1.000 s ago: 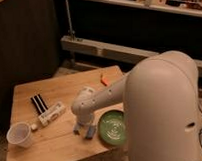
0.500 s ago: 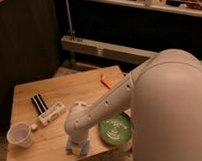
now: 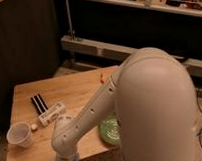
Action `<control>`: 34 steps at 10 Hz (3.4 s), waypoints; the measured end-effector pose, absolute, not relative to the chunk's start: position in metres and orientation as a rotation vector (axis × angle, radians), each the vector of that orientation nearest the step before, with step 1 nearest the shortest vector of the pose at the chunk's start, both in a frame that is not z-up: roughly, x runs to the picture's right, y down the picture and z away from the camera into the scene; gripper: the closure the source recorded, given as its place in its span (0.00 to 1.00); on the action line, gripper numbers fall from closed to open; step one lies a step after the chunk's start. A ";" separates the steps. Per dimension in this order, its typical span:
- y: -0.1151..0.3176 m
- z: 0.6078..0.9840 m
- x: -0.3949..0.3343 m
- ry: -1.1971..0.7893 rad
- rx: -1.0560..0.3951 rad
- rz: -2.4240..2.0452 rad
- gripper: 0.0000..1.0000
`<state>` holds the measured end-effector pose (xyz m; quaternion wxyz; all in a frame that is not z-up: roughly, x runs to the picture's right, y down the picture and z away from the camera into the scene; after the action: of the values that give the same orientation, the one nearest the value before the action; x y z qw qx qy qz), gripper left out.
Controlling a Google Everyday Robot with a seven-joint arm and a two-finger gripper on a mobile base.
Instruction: Wipe the white sponge on the table
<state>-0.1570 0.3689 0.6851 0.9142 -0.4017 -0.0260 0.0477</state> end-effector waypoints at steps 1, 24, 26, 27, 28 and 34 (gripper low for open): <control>0.370 0.687 -0.165 -0.061 -0.830 0.089 0.58; 0.301 0.711 -0.119 -0.051 -0.816 0.235 0.79; 0.326 0.705 -0.135 -0.059 -0.842 0.170 0.79; 0.332 0.704 -0.140 -0.063 -0.848 0.151 0.79; 0.337 0.702 -0.147 -0.070 -0.854 0.129 0.79; 0.314 0.717 -0.196 -0.101 -0.844 0.109 0.79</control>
<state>-0.1957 0.3139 0.7169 0.9096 -0.4091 -0.0490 0.0530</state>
